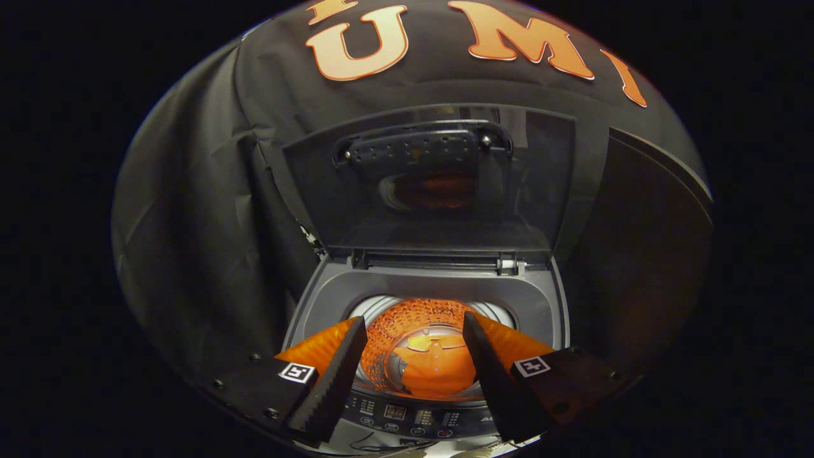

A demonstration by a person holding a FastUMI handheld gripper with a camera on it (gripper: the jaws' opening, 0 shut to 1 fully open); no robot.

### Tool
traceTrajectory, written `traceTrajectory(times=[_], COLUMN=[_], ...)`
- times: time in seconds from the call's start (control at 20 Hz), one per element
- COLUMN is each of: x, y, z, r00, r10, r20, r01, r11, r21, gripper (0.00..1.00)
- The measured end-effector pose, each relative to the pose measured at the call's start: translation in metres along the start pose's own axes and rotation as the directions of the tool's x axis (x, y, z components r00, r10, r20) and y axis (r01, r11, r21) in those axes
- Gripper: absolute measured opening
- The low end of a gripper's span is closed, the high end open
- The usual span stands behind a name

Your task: Put the clothes into the washing machine and then close the washing machine lid.

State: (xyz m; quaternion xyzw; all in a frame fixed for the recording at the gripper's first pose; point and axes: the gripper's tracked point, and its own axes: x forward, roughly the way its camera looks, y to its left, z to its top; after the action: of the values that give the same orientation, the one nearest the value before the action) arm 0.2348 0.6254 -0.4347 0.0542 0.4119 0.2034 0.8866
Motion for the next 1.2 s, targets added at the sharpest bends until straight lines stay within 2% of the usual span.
traceTrajectory(times=[0.2,0.4,0.6,0.75,0.9,1.05,1.2], x=[-0.035,-0.083,-0.145,-0.187,-0.211,-0.217,-0.181], y=[0.013,0.023,0.033,0.039,0.046,0.037,0.021], z=[0.036,0.089,0.153,0.217,0.270,0.306,0.341], r00=[0.994,0.964,0.899,0.833,0.791,0.789,0.802], r10=[0.031,0.038,0.060,0.078,0.099,0.074,0.031], r20=[0.103,0.263,0.433,0.548,0.604,0.610,0.597], r01=[-0.029,-0.033,-0.059,-0.059,-0.044,-0.012,0.024], r11=[0.999,0.999,0.998,0.997,0.993,0.994,0.996], r21=[-0.021,-0.024,-0.016,-0.053,-0.106,-0.105,-0.084], gripper=[0.98,0.98,0.98,0.98,0.98,0.98,0.98])
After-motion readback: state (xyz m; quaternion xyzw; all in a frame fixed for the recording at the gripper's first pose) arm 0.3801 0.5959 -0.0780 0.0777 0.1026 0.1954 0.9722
